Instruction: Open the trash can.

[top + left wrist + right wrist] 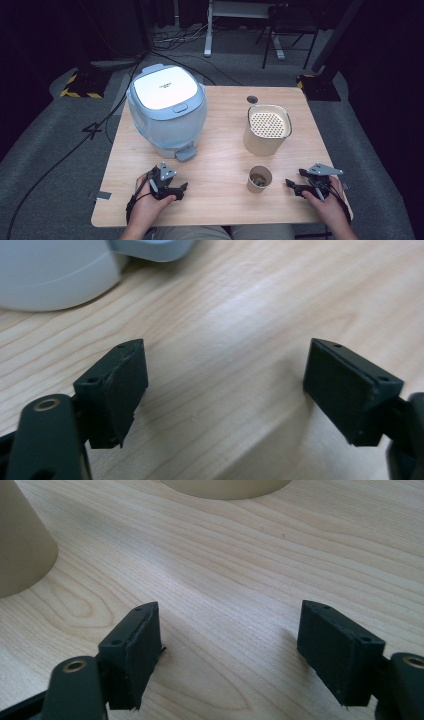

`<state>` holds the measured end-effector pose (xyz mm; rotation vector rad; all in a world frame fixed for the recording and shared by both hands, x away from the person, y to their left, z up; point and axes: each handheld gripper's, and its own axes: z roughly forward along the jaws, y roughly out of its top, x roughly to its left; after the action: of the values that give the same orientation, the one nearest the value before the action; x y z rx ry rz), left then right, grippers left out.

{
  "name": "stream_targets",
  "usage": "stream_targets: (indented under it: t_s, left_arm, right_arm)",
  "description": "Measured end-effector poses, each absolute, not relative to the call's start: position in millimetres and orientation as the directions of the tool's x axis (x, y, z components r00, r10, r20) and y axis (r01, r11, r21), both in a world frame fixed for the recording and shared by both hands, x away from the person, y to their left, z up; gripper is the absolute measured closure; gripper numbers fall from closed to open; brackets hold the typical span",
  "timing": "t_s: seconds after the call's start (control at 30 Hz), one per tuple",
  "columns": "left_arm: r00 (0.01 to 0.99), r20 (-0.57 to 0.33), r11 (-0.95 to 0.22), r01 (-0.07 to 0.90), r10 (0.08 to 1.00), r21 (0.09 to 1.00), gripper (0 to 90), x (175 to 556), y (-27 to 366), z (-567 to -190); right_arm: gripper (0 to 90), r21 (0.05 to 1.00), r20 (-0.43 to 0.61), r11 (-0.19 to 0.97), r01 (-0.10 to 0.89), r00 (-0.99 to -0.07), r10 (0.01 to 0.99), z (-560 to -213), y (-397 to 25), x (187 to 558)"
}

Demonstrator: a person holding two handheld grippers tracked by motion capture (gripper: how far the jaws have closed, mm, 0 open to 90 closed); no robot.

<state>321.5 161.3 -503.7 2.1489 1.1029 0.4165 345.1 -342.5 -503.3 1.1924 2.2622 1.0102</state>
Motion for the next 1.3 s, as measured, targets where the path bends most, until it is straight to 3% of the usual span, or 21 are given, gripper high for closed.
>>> stream_targets:
  t_s: [0.13, 0.17, 0.3, 0.4, 0.67, 1.0, 1.3]
  left_arm:
    - [0.623, -0.011, -0.444, 0.570, 0.782, 0.691, 22.2, 320, 166, -502]
    - [0.626, -0.022, -0.447, 0.580, 0.780, 0.681, 32.5, 318, 167, -500]
    - [0.644, 0.011, -0.488, 0.568, 0.765, 0.663, 36.0, 316, 171, -493]
    - [0.664, -0.012, -0.479, 0.551, 0.747, 0.684, 39.4, 314, 173, -485]
    - [0.722, -0.132, -0.359, 0.483, 0.679, 0.799, 41.1, 314, 188, -451]
    - [0.727, -0.134, -0.279, 0.418, 0.673, 0.865, 45.1, 316, 207, -416]
    - [0.758, -0.109, -0.290, 0.373, 0.643, 0.881, 46.1, 327, 205, -382]
  right_arm:
    - [28.0, 0.748, -0.005, 0.374, 0.548, -0.559, 0.829, -503, -343, 345]
    - [29.0, 0.750, 0.000, 0.366, 0.551, -0.554, 0.833, -503, -343, 345]
    - [30.1, 0.750, -0.006, 0.371, 0.547, -0.556, 0.831, -503, -343, 345]
    - [30.1, 0.751, -0.005, 0.372, 0.546, -0.557, 0.830, -503, -343, 345]
    - [33.0, 0.753, -0.002, 0.375, 0.540, -0.568, 0.823, -503, -343, 345]
    - [33.8, 0.754, -0.001, 0.377, 0.538, -0.573, 0.820, -503, -343, 344]
    - [33.9, 0.755, 0.004, 0.374, 0.539, -0.573, 0.819, -503, -344, 345]
